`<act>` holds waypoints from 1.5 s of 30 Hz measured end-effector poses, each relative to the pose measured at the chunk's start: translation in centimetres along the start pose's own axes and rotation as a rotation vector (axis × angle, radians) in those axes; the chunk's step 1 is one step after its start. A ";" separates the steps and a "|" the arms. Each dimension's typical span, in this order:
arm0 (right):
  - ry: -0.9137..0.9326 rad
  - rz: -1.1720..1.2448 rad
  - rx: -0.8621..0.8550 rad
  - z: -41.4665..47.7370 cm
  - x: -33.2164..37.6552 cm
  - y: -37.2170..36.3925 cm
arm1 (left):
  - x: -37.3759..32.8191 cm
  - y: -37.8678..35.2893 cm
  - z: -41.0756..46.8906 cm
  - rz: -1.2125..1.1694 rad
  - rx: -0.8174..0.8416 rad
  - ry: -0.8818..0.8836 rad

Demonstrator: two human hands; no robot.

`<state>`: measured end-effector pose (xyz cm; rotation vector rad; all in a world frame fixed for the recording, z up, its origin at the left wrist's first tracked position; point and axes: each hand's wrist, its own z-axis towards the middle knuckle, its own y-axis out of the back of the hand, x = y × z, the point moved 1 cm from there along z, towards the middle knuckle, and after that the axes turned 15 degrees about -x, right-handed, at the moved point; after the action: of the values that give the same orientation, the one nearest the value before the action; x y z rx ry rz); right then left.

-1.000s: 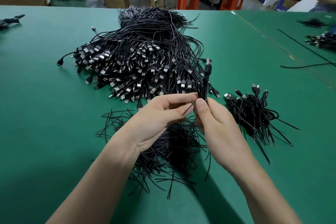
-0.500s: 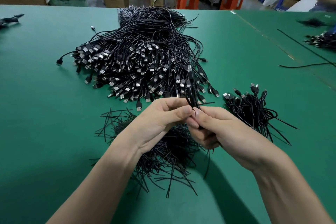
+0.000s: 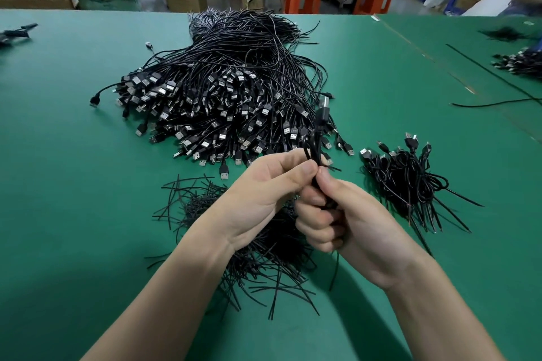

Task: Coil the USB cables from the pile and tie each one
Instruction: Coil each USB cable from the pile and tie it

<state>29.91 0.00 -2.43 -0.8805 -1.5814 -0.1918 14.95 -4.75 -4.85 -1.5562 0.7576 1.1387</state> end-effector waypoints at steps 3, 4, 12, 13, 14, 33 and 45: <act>-0.015 0.153 0.067 -0.2 -0.2 -0.3 | -0.2 0.1 0.1 0.055 -0.040 -0.062; -0.017 0.187 0.078 -0.3 -0.3 -0.4 | -0.2 0.1 0.1 0.076 -0.054 -0.089; 0.166 -0.109 -0.185 0.0 -0.5 -1.0 | -1.0 -0.1 0.0 0.145 -0.090 -0.148; 0.183 -0.163 -0.226 0.0 -0.4 -1.0 | -1.1 -0.1 0.0 0.158 -0.099 -0.148; 0.190 -0.201 -0.262 0.1 -0.4 -1.0 | -1.1 -0.2 0.0 0.175 -0.112 -0.154; 1.246 -1.093 -0.565 0.7 2.4 1.6 | -1.0 -0.6 -0.2 0.281 -0.115 -0.095; 0.763 -0.473 -0.759 1.3 1.8 0.1 | -1.5 -1.4 -0.4 0.483 -0.254 -0.427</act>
<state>29.08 1.58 -1.12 -0.8215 -0.9386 -1.3646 15.82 -4.87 -2.94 -1.2874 0.7325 1.9135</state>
